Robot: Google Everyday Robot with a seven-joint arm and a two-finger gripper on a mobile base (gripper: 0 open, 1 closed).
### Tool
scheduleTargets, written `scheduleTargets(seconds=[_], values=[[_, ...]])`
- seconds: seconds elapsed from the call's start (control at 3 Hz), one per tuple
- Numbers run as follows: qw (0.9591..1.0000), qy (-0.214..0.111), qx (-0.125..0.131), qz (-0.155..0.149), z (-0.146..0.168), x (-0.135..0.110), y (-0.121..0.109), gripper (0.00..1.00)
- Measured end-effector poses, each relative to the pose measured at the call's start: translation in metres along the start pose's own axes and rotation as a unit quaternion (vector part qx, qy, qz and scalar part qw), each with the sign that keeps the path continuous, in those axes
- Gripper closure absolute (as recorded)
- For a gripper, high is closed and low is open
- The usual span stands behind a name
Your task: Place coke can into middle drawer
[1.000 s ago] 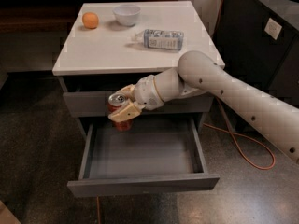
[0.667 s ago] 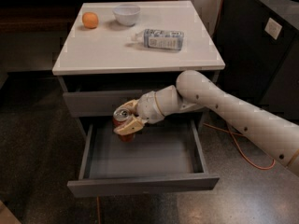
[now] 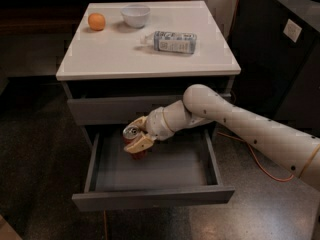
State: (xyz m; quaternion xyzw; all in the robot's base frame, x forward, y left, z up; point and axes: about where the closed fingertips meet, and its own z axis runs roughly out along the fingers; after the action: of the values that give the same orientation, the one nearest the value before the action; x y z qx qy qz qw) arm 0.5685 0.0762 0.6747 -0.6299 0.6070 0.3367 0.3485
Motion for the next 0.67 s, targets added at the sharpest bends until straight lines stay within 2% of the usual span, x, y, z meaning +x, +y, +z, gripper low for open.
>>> scheduleTargets(seconds=[0.33,0.67], values=[[0.9998,0.021,-0.001,-0.004,0.017,0.024,-0.004,1.0],[0.9999,0.012,0.004,-0.01,0.035,0.05,-0.013,1.0]])
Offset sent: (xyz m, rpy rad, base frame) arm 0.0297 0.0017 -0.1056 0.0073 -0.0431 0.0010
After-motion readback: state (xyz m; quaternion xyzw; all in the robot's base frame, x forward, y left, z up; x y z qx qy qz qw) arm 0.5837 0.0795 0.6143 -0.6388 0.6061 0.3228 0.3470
